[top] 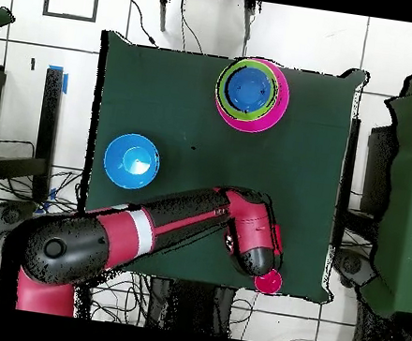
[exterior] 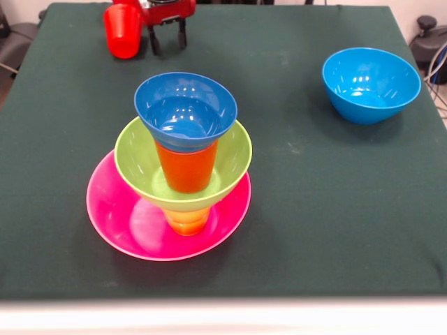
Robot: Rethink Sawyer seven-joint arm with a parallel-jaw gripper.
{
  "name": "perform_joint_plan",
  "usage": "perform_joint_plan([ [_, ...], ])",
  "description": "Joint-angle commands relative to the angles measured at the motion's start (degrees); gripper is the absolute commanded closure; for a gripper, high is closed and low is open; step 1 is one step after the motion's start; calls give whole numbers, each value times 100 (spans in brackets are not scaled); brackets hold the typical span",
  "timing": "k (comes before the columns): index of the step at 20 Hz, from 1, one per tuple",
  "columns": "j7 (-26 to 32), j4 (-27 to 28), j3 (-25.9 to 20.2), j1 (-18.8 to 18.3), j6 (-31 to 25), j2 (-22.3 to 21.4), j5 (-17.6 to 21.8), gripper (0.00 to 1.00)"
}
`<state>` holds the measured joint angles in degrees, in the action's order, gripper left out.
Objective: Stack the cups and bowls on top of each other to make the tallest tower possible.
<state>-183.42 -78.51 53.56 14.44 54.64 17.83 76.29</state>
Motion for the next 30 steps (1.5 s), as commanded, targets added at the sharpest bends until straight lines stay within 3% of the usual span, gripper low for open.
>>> perform_joint_plan([
  [1,-1381,824,-1084,-29,-611,102,-83,0],
  [5,-1403,12,-1010,199,-80,-532,-3,0],
  [9,-708,-884,-934,245,123,-1149,-147,0],
  [13,38,-1353,-1048,202,-2,-1477,-442,0],
  [20,398,-1557,-1326,158,-227,-1500,-447,0],
  [25,1541,-1696,-1422,-141,-525,-1387,-1068,0],
  [30,2103,-1684,-1566,-499,-347,-1084,-1458,0],
])
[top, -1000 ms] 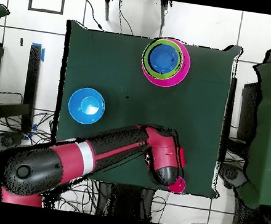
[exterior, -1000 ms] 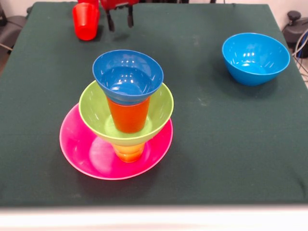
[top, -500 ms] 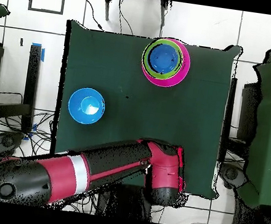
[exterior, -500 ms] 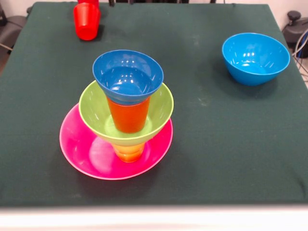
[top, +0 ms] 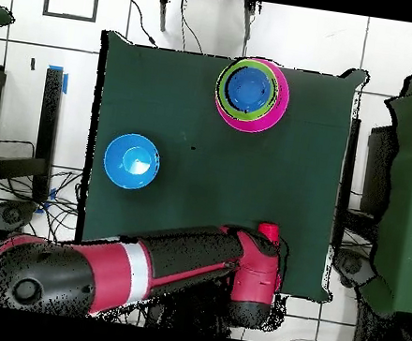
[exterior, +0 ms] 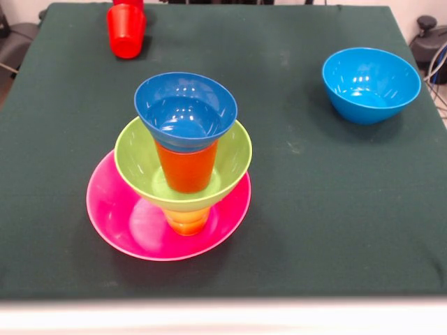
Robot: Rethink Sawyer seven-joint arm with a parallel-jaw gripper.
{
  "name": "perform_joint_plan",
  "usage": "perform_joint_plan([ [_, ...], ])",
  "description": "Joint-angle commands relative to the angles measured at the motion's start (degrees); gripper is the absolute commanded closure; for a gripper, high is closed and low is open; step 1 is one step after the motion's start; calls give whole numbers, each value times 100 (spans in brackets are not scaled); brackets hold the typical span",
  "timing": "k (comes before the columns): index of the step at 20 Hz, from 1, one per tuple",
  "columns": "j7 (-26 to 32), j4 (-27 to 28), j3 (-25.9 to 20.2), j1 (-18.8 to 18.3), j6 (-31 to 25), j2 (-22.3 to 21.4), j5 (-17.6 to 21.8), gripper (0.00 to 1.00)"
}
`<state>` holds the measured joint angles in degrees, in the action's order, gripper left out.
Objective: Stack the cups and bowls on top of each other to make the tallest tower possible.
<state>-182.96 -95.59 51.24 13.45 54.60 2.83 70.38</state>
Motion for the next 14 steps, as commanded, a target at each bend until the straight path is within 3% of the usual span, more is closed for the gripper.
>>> perform_joint_plan([
  [1,2035,51,-1350,-431,-338,473,-862,0],
  [9,2606,209,-1261,-770,-338,863,-1054,0],
  [14,2342,178,-1129,-739,-587,997,-687,0],
])
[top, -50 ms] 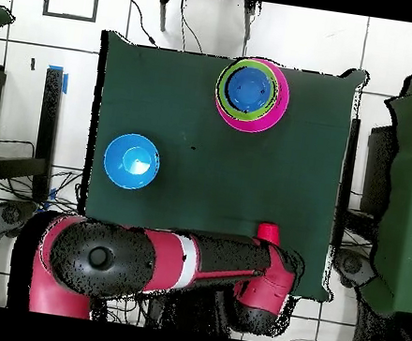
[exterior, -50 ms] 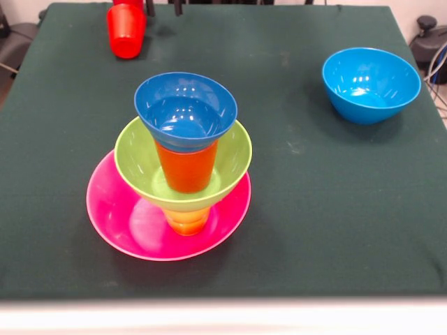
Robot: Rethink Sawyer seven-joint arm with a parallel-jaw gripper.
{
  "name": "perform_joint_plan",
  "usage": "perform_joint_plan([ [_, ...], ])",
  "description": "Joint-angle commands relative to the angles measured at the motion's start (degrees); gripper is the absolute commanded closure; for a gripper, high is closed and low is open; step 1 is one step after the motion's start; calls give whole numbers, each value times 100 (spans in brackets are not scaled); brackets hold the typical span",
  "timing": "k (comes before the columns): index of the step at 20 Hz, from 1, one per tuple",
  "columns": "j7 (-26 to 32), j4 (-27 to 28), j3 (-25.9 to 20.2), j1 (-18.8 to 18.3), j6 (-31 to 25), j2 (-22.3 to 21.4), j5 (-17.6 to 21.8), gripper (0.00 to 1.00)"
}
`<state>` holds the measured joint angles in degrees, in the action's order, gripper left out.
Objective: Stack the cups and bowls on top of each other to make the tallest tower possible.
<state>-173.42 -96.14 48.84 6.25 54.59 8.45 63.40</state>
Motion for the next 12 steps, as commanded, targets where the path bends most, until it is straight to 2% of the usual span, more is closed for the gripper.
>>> perform_joint_plan([
  [1,1324,228,-875,-15,-587,434,107,0],
  [5,1421,314,-840,-118,-599,537,136,0],
  [9,1661,660,-940,-356,-539,732,-84,0],
  [12,1728,833,-917,-431,-589,879,-92,0],
])
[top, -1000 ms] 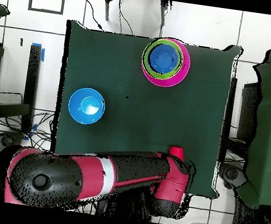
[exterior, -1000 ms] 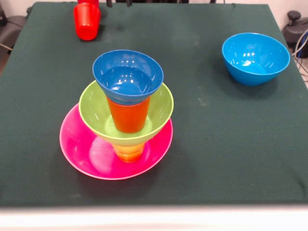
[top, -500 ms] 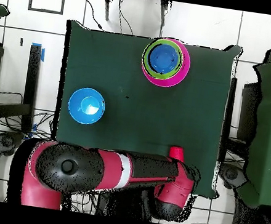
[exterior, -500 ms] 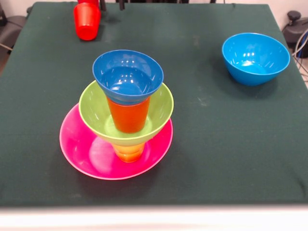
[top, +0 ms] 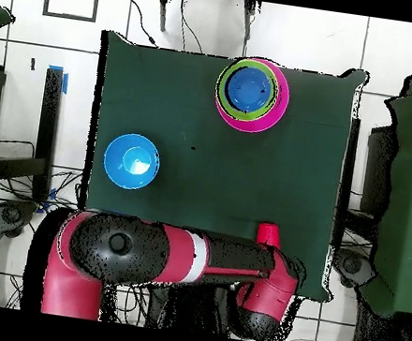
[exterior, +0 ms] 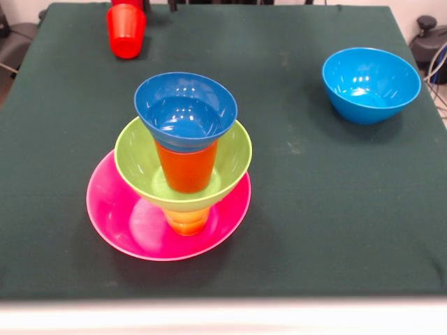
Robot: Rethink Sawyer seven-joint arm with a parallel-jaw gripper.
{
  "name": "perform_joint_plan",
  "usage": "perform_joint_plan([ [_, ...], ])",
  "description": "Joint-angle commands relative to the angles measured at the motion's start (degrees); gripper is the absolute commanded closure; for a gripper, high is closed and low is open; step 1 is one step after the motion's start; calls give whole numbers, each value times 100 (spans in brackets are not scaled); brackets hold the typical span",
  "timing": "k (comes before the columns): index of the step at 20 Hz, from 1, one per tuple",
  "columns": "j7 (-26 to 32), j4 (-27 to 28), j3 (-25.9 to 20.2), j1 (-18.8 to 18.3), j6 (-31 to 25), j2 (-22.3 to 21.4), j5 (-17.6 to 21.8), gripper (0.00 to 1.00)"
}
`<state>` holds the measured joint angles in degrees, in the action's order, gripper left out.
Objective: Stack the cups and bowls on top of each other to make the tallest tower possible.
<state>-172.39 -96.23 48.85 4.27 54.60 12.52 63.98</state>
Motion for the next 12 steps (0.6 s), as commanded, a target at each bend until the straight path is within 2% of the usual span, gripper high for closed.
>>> perform_joint_plan([
  [1,1607,867,-916,-229,-599,494,-138,0],
  [12,2517,1160,-718,-519,-546,647,-567,0],
])
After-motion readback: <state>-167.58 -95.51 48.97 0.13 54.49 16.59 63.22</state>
